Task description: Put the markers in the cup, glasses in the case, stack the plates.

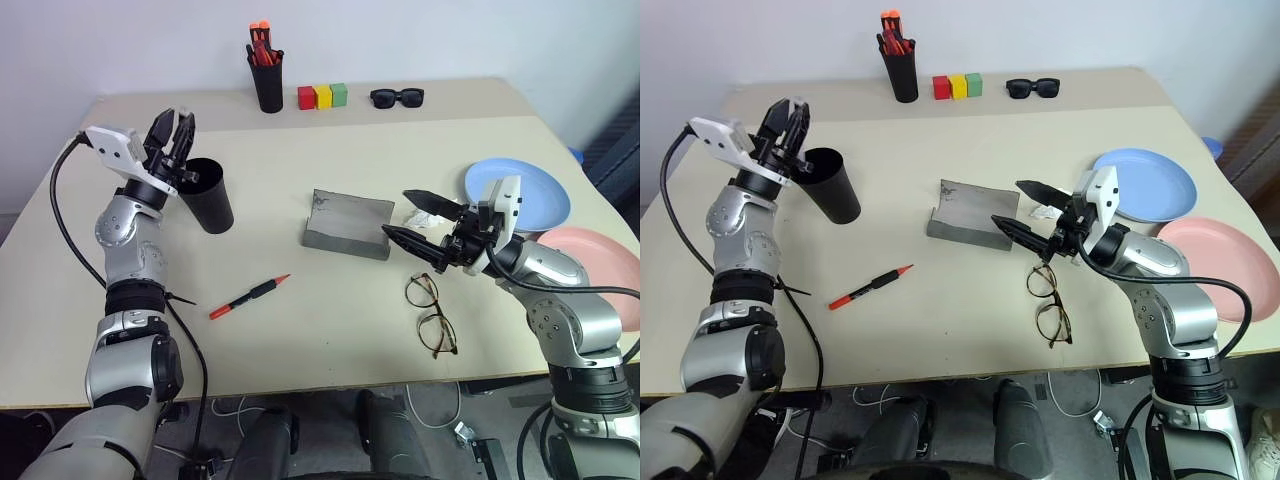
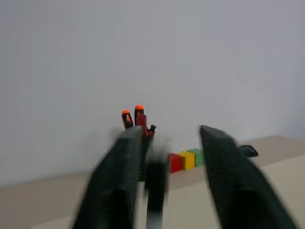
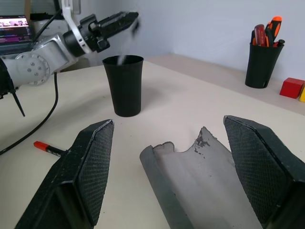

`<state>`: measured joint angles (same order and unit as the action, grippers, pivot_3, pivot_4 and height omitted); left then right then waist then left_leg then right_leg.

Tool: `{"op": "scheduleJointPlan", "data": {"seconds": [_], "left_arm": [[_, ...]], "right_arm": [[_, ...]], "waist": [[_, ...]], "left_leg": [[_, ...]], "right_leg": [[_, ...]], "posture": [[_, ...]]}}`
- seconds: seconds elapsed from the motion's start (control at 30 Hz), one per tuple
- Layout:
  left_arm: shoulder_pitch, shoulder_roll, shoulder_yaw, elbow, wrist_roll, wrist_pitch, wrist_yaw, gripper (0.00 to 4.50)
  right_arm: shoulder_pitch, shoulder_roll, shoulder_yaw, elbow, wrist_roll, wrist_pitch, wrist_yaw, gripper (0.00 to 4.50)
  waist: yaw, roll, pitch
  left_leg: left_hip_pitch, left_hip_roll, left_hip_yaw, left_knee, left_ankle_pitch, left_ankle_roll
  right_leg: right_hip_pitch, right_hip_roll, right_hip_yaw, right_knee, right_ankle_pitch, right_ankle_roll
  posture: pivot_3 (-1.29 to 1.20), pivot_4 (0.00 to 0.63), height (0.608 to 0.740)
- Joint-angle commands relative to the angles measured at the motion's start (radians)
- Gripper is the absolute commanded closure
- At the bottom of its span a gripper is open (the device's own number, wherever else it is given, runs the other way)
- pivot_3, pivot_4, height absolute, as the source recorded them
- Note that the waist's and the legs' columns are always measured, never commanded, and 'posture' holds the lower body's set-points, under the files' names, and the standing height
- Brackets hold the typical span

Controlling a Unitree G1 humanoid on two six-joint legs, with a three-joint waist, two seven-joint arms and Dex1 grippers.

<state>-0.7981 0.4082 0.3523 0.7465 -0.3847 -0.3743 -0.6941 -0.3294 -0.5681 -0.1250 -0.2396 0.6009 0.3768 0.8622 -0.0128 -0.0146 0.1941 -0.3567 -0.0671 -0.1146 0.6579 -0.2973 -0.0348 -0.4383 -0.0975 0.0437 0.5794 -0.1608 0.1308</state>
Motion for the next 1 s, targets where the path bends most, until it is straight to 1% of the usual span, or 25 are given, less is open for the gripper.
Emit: {"op": "scheduleJointPlan", "data": {"seconds": [0.03, 0.07, 0.13, 0.2, 0.23, 0.3, 0.37, 0.43, 0.5, 0.53, 0.57, 0.63, 0.73, 0.8, 0.93, 1.0], "left_arm": [[0.002, 0.012, 0.016, -0.042, -0.03, -0.005, -0.017, 0.6], [0.003, 0.013, 0.018, -0.056, -0.037, 0.005, -0.017, 0.05], [0.015, 0.017, 0.015, -0.103, -0.055, 0.033, -0.03, 0.05], [0.051, 0.029, -0.009, -0.21, -0.071, 0.124, -0.037, 0.05], [0.077, 0.039, -0.023, -0.293, -0.093, 0.197, -0.044, 0.05], [0.153, 0.089, -0.065, -0.513, -0.185, 0.431, -0.073, 0.05], [0.236, 0.18, -0.106, -0.735, -0.293, 0.655, -0.123, 0.05], [0.303, 0.289, -0.108, -0.901, -0.443, 0.884, -0.152, 0.05], [0.369, 0.41, -0.121, -0.998, -0.502, 1.026, -0.221, 0.05], [0.394, 0.473, -0.15, -1.016, -0.495, 1.088, -0.248, 0.05], [0.424, 0.523, -0.197, -1.033, -0.437, 1.081, -0.281, 0.05], [0.45, 0.573, -0.263, -1.046, -0.363, 1.083, -0.295, 0.05], [0.462, 0.532, -0.326, -1.047, -0.291, 1.046, -0.268, 0.05], [0.454, 0.522, -0.396, -1.019, -0.176, 0.995, -0.248, 0.05], [0.426, 0.481, -0.472, -0.984, -0.068, 0.946, -0.245, 0.05], [0.436, 0.478, -0.524, -0.972, -0.019, 0.916, -0.28, 0.05]], "right_arm": [[-0.005, 0.0, -0.006, -0.033, 0.0, -0.017, 0.003, 0.75], [-0.006, 0.0, -0.006, -0.03, 0.0, -0.018, 0.004, 0.75], [-0.008, 0.001, -0.005, -0.025, -0.006, -0.023, 0.005, 0.75], [-0.01, 0.002, -0.005, -0.022, -0.01, -0.026, 0.006, 0.75], [-0.01, 0.001, -0.005, -0.021, -0.011, -0.027, 0.007, 0.75], [-0.01, 0.0, -0.007, -0.02, -0.01, -0.028, 0.007, 0.75], [-0.008, -0.001, -0.008, -0.017, -0.01, -0.03, 0.01, 0.75], [-0.007, 0.0, -0.007, -0.006, -0.015, -0.039, 0.016, 0.75], [-0.006, -0.004, -0.001, 0.002, -0.031, -0.049, 0.022, 0.75], [-0.003, -0.007, 0.002, 0.0, -0.035, -0.054, 0.03, 0.75], [0.008, -0.015, -0.003, -0.009, -0.024, -0.041, 0.04, 0.75], [0.036, -0.037, -0.012, -0.03, -0.008, -0.021, 0.068, 0.75], [0.152, -0.143, -0.02, -0.097, 0.017, 0.048, 0.157, 0.75], [0.236, -0.21, -0.008, -0.098, -0.057, -0.02, 0.211, 0.75], [0.252, -0.191, -0.029, -0.125, -0.023, 0.01, 0.16, 0.75], [0.257, -0.176, -0.021, -0.133, -0.031, 0.005, 0.141, 0.75]], "waist": [[0.0, 0.0, 0.0], [0.0, 0.0, 0.0], [0.0, 0.0, 0.0], [-0.001, 0.0, 0.0], [-0.001, 0.0, 0.0], [-0.006, 0.0, 0.0], [-0.01, 0.0, 0.0], [-0.011, 0.0, 0.0], [-0.011, 0.0, 0.0], [-0.011, 0.001, 0.0], [-0.011, 0.002, 0.0], [-0.005, 0.002, 0.0], [0.009, 0.002, 0.0], [0.008, 0.001, 0.001], [-0.009, 0.001, 0.001], [-0.009, 0.001, 0.001]], "left_leg": [[0.0, 0.0, 0.0, 0.0, 0.0, 0.0], [0.0, 0.0, 0.0, 0.0, 0.0, 0.0], [0.0, 0.0, 0.0, 0.0, 0.0, 0.0], [0.0, 0.0, 0.0, 0.0, 0.0, 0.0], [0.0, 0.0, 0.0, 0.0, 0.0, 0.0], [0.0, 0.0, 0.0, 0.0, 0.0, 0.0], [0.0, 0.001, 0.0, 0.0, -0.001, 0.001], [0.0, 0.001, 0.0, 0.0, -0.001, 0.002], [0.0, 0.001, 0.0, 0.0, -0.001, 0.002], [0.0, 0.001, 0.0, 0.0, -0.001, 0.002], [0.001, 0.001, 0.001, 0.0, -0.001, 0.002], [0.002, 0.001, 0.001, 0.0, -0.001, 0.002], [0.001, 0.001, 0.0, 0.001, -0.001, 0.002], [0.0, 0.001, 0.0, 0.002, -0.002, 0.003], [0.002, 0.002, 0.002, 0.003, -0.002, 0.003], [0.002, 0.004, 0.002, 0.003, -0.002, 0.003]], "right_leg": [[0.0, 0.0, 0.0, 0.0, 0.0, 0.0], [0.0, 0.0, 0.0, 0.0, 0.0, 0.0], [0.0, 0.0, 0.0, 0.0, 0.0, 0.0], [0.0, 0.0, 0.0, 0.0, 0.0, 0.0], [0.0, 0.0, 0.0, 0.0, 0.0, 0.0], [0.0, 0.0, 0.0, 0.0, 0.0, 0.0], [-0.001, 0.0, 0.0, 0.001, 0.0, 0.0], [-0.001, 0.0, 0.0, 0.002, 0.0, 0.0], [-0.002, 0.0, 0.0, 0.002, 0.0, 0.0], [-0.001, 0.0, 0.0, 0.003, 0.0, 0.0], [-0.001, 0.001, 0.0, 0.003, -0.001, 0.0], [0.0, 0.001, 0.0, 0.003, -0.001, -0.001], [0.002, 0.001, 0.0, 0.001, -0.003, -0.003], [0.002, 0.0, 0.0, -0.001, -0.003, -0.003], [0.003, 0.001, 0.0, 0.0, -0.002, -0.003], [0.003, 0.002, 0.0, 0.0, -0.003, -0.003]], "posture": [[0.0, 0.15, 0.74], [0.0, 0.15, 0.74], [0.0, 0.15, 0.74], [0.0, 0.15, 0.74], [0.0, 0.15, 0.74], [0.0, 0.15, 0.74], [0.0, 0.15, 0.74], [0.0, 0.15, 0.74], [0.0, 0.15, 0.74], [0.0, 0.15, 0.74], [0.0, 0.15, 0.74], [0.0, 0.15, 0.74], [0.0, 0.15, 0.74], [0.0, 0.15, 0.74], [0.0, 0.15, 0.74], [0.0, 0.15, 0.74]]}}
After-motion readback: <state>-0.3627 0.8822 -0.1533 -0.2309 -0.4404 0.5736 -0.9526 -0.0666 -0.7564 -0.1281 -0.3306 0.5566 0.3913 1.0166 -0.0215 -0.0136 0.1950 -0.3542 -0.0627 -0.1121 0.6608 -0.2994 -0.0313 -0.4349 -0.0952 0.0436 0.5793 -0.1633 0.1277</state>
